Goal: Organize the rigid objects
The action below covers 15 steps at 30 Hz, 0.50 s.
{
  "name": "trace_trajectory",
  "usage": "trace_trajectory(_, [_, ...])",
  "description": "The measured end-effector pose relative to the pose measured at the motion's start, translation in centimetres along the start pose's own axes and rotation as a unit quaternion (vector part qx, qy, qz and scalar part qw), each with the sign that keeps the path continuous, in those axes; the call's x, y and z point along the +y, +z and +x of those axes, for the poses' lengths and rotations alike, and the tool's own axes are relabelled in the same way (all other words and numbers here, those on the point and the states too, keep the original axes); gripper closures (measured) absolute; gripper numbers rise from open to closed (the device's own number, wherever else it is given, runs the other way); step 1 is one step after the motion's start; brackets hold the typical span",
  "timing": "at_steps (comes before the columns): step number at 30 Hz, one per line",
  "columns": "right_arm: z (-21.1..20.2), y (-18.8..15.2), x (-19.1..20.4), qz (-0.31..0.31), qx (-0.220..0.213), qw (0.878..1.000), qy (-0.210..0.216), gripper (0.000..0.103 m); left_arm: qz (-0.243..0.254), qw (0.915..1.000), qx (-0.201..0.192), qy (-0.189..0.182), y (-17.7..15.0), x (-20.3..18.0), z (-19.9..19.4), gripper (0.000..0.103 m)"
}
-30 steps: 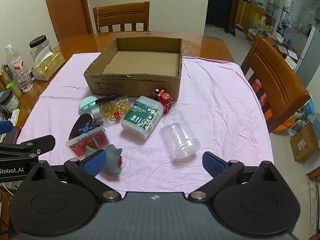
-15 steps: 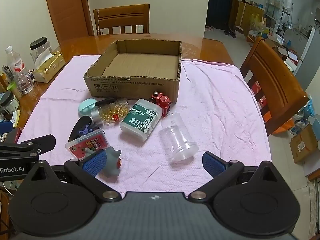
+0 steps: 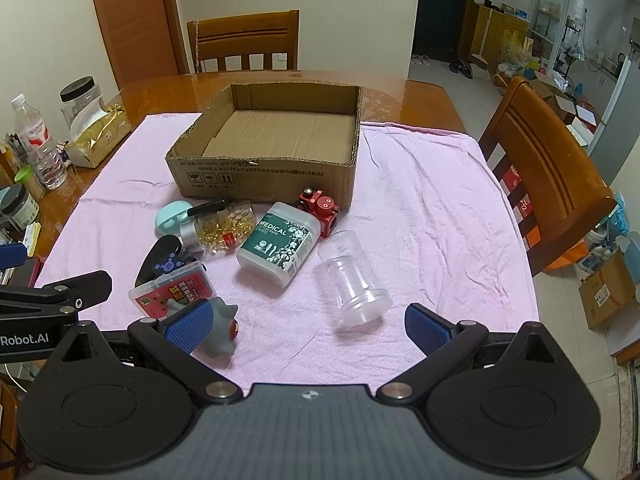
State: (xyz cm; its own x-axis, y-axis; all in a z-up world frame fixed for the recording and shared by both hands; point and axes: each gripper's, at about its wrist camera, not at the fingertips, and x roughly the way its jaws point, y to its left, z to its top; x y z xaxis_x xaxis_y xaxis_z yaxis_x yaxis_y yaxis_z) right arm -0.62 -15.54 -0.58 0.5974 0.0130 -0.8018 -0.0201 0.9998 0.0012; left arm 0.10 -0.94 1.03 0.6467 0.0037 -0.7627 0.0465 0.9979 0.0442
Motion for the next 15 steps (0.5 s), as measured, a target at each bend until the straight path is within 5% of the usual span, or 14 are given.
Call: trace_trajectory(15, [-0.23,0.01,-0.26,-0.002,-0.004,1.000,-0.001,0.000,-0.003,1.0000,-0.002,0.000,0.02,-0.26,-0.26,0.001])
